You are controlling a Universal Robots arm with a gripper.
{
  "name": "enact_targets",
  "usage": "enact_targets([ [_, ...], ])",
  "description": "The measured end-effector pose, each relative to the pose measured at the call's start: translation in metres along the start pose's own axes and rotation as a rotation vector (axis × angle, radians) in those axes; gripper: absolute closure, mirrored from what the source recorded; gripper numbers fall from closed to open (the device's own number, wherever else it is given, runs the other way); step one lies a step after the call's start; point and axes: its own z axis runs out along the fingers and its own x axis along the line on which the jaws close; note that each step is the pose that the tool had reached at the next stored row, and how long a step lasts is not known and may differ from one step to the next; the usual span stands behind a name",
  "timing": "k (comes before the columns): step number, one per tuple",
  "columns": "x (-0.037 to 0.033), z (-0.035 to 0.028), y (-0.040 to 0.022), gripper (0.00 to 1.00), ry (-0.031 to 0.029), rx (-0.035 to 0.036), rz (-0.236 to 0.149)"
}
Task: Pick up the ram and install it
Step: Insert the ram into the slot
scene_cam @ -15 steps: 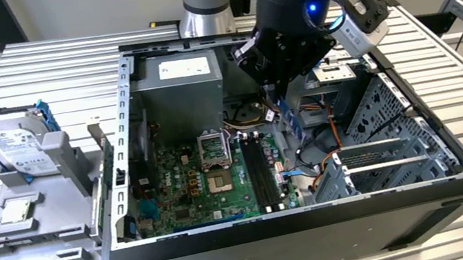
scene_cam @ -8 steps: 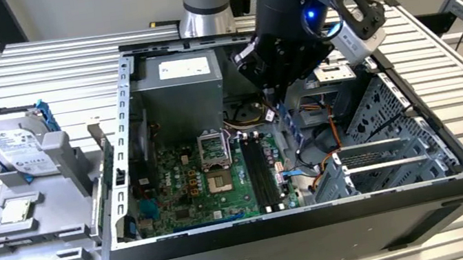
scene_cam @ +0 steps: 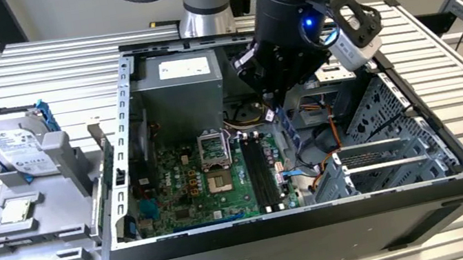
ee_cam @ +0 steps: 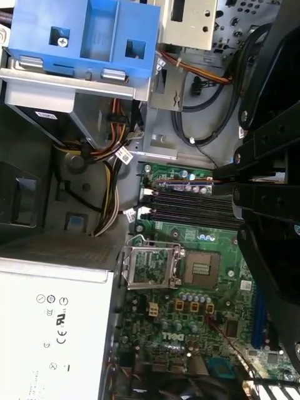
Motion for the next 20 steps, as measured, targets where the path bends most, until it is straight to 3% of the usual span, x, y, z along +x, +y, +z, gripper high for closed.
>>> enact_targets([
  [14, 0.0002, 0.0125, -0.0003, 1.00, -0.0002, 0.0000, 0.006],
  [20, 0.0005, 0.0235, -0.0007, 1.00, -0.0035, 0.0024, 0.111],
])
